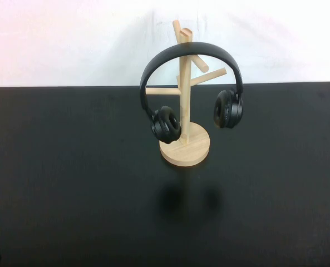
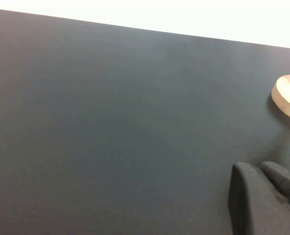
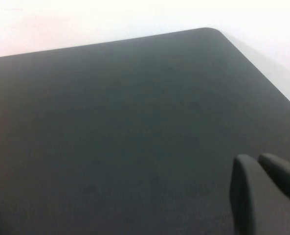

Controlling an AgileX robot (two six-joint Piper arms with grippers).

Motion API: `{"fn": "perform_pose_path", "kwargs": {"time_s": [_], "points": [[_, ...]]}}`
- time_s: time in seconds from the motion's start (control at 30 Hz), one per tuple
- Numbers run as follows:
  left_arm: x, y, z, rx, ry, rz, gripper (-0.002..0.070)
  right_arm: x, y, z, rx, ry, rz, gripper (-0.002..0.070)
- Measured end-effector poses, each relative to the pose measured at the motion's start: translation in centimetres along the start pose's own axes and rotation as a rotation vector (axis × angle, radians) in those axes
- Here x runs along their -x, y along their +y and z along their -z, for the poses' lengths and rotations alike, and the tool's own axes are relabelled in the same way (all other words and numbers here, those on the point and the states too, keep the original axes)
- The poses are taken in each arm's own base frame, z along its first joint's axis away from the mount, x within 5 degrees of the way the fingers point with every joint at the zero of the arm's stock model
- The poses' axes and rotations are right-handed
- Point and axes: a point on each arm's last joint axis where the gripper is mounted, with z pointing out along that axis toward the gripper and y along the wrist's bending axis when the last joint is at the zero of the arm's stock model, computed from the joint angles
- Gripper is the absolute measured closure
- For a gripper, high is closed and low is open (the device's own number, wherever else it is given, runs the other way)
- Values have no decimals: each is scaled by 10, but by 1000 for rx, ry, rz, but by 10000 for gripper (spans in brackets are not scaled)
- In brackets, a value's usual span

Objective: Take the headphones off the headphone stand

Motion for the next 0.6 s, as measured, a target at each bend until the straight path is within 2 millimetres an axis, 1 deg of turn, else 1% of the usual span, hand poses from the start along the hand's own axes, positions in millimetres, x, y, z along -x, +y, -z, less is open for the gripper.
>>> {"fn": "perform_pose_path", "kwargs": {"time_s": [0.6], "points": [[0, 0, 0, 0, 0, 0, 673, 0, 1, 0, 8, 2, -22, 682]]}}
